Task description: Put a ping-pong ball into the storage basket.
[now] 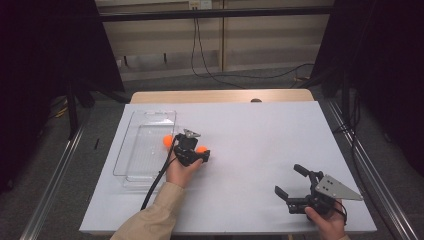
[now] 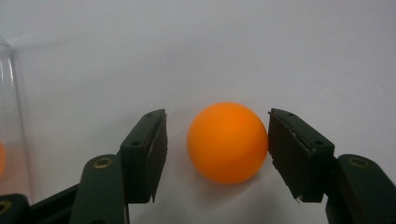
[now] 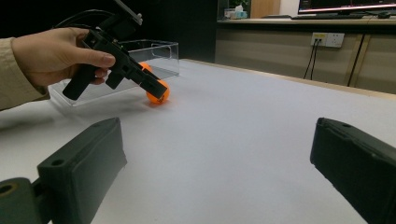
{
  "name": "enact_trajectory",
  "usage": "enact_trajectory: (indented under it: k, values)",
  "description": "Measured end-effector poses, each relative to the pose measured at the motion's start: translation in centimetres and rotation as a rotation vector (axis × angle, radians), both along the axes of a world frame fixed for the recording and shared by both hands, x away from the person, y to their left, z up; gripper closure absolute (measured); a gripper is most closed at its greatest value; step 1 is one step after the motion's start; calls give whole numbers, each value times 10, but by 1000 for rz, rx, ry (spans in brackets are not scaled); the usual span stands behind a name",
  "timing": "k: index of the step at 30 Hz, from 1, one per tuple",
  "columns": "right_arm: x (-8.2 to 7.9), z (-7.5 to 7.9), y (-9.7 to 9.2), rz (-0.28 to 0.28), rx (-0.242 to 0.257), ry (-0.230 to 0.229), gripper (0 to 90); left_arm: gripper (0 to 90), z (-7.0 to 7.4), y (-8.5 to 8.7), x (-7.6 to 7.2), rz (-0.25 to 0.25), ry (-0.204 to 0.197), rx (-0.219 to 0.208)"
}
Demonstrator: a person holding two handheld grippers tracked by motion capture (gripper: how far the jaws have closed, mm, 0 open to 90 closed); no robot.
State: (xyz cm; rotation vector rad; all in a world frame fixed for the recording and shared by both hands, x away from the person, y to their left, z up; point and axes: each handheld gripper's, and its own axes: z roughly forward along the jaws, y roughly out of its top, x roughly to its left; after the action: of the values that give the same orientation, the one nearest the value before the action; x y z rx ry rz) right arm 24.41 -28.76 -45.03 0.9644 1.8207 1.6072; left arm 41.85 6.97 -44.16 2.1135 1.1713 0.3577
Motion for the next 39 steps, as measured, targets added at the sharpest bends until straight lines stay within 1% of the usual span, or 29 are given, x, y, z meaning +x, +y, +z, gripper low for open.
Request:
enact_trajectory:
  k: [5,7,18,22,26,31,36,39]
  values:
    - [0,0,0,1,0,-2,26,386,0,0,0,-1,-3,3]
    - [0,0,0,1,0,-2,25,385,-1,0,0,2,0,-3]
    - [0,0,0,1,-1,-2,26,406,-2,-1,1,-4,8,-1]
    - [0,0,0,1,-1,-2,26,406,-3,-2,1,0,14,-6]
    - [0,0,0,1,-1,-2,25,408,-3,-2,1,-5,13,3]
    - [0,0,0,1,0,-2,26,412,-4,-2,0,5,20,1]
    - [0,0,0,1,0,-4,26,422,-4,-2,0,-4,31,7]
    - [0,0,0,1,1,-3,25,425,-5,-2,0,1,33,7]
